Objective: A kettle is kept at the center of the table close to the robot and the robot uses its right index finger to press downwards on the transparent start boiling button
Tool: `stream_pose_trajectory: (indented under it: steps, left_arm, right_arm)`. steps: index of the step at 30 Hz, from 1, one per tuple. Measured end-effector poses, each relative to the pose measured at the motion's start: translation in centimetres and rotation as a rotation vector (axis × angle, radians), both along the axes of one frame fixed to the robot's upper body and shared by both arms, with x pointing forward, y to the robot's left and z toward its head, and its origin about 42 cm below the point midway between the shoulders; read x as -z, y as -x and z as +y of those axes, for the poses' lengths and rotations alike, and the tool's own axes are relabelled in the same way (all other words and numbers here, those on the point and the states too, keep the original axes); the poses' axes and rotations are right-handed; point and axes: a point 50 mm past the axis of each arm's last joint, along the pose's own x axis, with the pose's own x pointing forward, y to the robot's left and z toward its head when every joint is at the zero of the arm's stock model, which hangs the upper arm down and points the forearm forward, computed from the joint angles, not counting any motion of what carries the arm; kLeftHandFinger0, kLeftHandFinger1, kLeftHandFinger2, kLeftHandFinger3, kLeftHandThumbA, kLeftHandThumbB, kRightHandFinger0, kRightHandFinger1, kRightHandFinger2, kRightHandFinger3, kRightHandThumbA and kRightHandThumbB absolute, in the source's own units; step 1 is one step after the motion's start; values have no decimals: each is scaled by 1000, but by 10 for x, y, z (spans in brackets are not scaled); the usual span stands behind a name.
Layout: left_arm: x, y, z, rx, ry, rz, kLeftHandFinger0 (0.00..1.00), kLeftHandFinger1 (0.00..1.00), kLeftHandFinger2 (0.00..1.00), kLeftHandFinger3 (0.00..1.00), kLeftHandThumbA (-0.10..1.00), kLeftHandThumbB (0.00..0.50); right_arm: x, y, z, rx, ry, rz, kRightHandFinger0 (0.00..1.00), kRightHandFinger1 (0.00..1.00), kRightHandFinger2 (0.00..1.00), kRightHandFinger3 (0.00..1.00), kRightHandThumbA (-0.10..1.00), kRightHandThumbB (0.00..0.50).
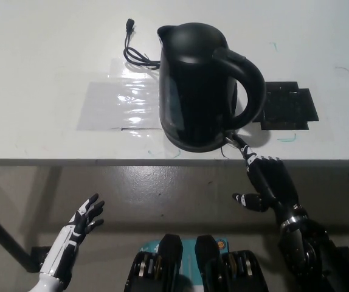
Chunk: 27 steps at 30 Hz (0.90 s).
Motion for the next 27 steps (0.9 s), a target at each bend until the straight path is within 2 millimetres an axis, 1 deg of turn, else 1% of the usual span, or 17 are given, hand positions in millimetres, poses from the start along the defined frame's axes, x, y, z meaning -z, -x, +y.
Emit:
stream_pose_trajectory:
  steps: [3,7,8,11,12,14,17,18,20,21,23,25,26,27]
  left_arm:
    - [0,0,0,0,1,-1,958,1000,1000,1000,1000,315]
    - [0,0,0,1,2,-2,959,1000,1000,1000,1000,317]
    - [0,0,0,1,2,-2,960,1000,1000,1000,1000,316]
    - [0,0,0,1,4,-2,969,1000,1000,1000,1000,308]
    - [0,0,0,2,5,-2,972,1000,1000,1000,1000,314]
    - [0,0,0,2,7,-2,973,1000,1000,1000,1000,317]
    - [0,0,0,2,8,-2,959,1000,1000,1000,1000,317]
    - [0,0,0,2,8,-2,960,1000,1000,1000,1000,310]
    - [0,0,0,2,8,-2,966,1000,1000,1000,1000,317]
    - [0,0,0,2,8,-1,968,1000,1000,1000,1000,319]
    - [0,0,0,2,8,-1,969,1000,1000,1000,1000,296]
    - [0,0,0,2,8,-1,966,1000,1000,1000,1000,303]
    - [0,0,0,2,8,-1,965,1000,1000,1000,1000,304]
    - [0,0,0,2,8,-2,965,1000,1000,1000,1000,305]
  right_arm:
    - [1,0,0,3,3,0,0,0,0,1000,1000,345]
    - [2,1,0,4,5,-2,0,0,0,1000,1000,332]
    - [1,1,1,3,3,-5,0,0,0,1000,1000,343]
    - [-5,5,2,-6,-14,-32,0,0,0,1000,1000,368]
    - [-7,7,2,-10,-23,-44,0,0,0,1000,1000,351]
    - [-12,13,2,-21,-48,-71,0,0,26,1000,1000,350]
    - [-28,25,4,-46,-91,-137,0,94,263,1000,1000,347]
    - [-32,28,4,-50,-102,-154,0,107,294,1000,1000,343]
    - [-47,38,4,-72,-137,-215,0,175,386,1000,1000,359]
    - [-56,43,5,-87,-154,-250,0,180,392,1000,1000,361]
    - [-66,51,6,-100,-174,-292,0,145,375,1000,1000,372]
    - [-83,65,8,-124,-205,-357,0,101,339,1000,1000,386]
    - [-87,68,8,-130,-212,-373,0,97,335,1000,1000,386]
    - [-93,74,8,-138,-223,-392,0,29,279,1000,1000,399]
